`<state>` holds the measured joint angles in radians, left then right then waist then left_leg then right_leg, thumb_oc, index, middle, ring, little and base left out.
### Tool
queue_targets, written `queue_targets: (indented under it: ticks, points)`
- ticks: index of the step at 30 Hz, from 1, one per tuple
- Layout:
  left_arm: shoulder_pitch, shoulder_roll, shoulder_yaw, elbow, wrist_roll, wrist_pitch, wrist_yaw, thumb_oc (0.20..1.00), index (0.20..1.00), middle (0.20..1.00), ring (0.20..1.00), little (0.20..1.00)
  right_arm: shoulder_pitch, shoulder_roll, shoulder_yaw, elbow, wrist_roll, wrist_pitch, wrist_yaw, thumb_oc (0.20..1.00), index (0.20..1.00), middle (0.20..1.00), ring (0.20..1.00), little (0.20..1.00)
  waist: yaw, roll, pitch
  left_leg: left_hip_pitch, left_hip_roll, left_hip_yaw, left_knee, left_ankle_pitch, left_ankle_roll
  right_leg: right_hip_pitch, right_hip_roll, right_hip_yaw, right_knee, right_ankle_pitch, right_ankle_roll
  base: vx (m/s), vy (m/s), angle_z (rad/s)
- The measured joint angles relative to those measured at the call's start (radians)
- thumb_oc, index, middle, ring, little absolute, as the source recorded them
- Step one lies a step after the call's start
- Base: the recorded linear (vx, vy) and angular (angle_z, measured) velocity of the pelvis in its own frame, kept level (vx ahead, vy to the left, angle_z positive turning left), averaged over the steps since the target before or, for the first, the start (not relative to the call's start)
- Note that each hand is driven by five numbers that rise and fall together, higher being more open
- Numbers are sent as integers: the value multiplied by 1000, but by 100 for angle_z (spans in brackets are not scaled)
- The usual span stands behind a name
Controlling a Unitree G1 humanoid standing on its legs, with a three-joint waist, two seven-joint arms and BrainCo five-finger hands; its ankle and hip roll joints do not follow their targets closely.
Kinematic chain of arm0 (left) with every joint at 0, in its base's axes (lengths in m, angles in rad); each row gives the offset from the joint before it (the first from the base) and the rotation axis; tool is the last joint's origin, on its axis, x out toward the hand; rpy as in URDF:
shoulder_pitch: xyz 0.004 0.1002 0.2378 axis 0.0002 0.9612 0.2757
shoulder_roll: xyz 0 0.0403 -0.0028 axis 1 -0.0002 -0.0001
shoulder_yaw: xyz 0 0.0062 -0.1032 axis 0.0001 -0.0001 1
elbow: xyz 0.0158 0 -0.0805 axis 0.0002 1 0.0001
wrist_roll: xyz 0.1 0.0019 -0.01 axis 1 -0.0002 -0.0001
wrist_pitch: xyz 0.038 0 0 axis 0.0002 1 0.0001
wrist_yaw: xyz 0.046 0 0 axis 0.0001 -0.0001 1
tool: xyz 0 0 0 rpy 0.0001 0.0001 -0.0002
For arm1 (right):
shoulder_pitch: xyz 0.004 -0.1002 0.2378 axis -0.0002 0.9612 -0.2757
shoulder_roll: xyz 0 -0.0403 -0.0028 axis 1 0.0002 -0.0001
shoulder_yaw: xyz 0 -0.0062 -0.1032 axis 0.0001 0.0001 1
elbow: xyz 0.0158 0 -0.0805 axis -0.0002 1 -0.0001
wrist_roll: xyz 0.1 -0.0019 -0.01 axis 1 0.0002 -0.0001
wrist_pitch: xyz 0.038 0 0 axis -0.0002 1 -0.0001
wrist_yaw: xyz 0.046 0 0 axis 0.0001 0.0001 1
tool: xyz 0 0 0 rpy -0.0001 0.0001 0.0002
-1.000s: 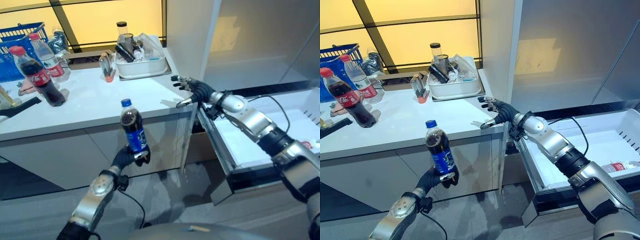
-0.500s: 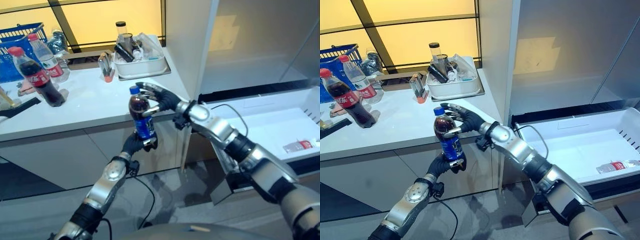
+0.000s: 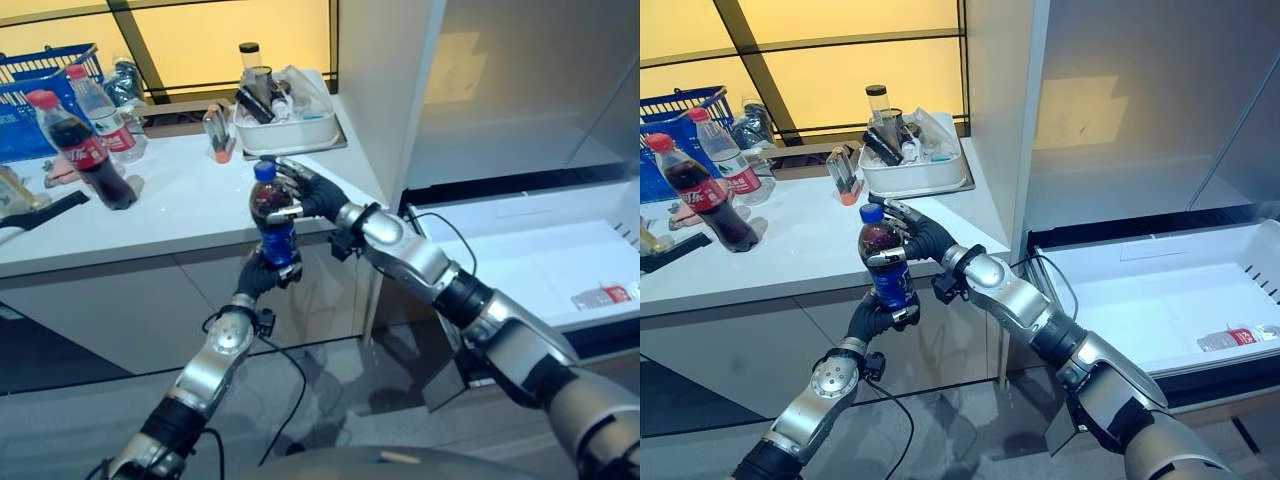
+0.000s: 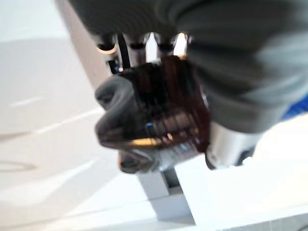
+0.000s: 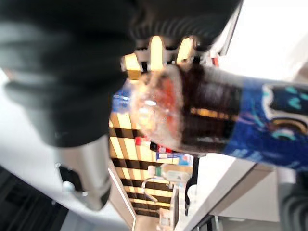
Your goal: Take the drinks into the refrigerator
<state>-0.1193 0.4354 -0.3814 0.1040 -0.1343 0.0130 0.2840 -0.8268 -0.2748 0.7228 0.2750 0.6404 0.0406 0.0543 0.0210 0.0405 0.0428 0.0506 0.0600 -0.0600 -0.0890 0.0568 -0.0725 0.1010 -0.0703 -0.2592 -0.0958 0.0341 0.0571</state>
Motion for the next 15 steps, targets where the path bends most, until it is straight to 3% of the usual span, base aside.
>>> queue_targets:
  ticks: [5, 8, 15]
  points:
    - [-73, 40, -11, 3, 19, -4, 14, 200, 200, 200, 200, 200, -89, 33, 44, 175, -97, 12, -18, 1000, 1000, 1000, 1000, 1000, 22, -1, -3, 2, 1, -4, 0, 2, -2, 3, 2, -3, 4, 0, -1, -1, 3, 2]
    - [-112, 38, -8, 66, 21, -5, 33, 200, 200, 200, 200, 200, -177, 121, 43, 363, -230, 3, -35, 1000, 1000, 1000, 1000, 1000, 22, 1, -7, 2, 1, -14, 0, 5, -4, 7, 3, -11, 4, -1, -3, -2, 11, 6]
    - [-119, 47, -8, 128, 20, 0, 29, 200, 200, 200, 200, 200, -232, 194, 40, 519, -404, 11, -38, 1000, 1000, 1000, 1000, 1000, 38, -8, -18, -9, 4, -33, 0, 10, -9, 6, 2, -29, 4, -4, -6, 5, 5, 8]
